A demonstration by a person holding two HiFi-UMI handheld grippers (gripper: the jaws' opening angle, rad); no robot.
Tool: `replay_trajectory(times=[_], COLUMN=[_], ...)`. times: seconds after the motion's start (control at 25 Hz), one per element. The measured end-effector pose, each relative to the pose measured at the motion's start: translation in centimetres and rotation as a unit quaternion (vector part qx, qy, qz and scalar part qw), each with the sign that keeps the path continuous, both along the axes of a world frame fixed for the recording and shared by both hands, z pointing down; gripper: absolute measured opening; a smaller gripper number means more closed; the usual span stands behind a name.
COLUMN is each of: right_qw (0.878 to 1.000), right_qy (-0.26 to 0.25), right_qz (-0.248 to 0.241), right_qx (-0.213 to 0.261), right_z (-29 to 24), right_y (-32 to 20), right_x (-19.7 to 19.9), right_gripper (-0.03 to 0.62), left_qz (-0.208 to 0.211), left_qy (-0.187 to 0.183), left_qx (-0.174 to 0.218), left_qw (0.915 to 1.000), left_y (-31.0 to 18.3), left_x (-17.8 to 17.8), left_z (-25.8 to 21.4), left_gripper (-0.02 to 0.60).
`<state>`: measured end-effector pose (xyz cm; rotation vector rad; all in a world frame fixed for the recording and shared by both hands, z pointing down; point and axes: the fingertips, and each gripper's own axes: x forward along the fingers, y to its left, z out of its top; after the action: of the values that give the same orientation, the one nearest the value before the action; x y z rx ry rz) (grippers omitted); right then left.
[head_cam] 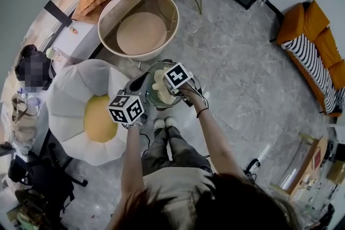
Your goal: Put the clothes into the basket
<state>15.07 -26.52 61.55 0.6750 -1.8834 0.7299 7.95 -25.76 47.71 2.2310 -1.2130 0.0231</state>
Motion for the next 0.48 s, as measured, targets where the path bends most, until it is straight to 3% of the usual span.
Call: replay_trajectory(times=[0.2, 0.48], right_qw=[1.000, 0.999], right_qy=[0.023, 0.011], right_qz=[-0.005, -0.001], right_qx=[-0.009, -0.036], right_z=[1.3, 2.4], right_y=[0.7, 1.7], right_x=[0.3, 0.2], right_gripper=[0.130, 0.115], left_qz=[-0.003, -0.015], left_qy=[0.004, 0.008], left_qx=[-0.002, -0.005], left_qw=[1.0000, 0.9999], left_y=[0.3, 0.4], left_x=[0.1, -0.3], left_z=[0.3, 0.6], left_gripper=[0.011, 0.011])
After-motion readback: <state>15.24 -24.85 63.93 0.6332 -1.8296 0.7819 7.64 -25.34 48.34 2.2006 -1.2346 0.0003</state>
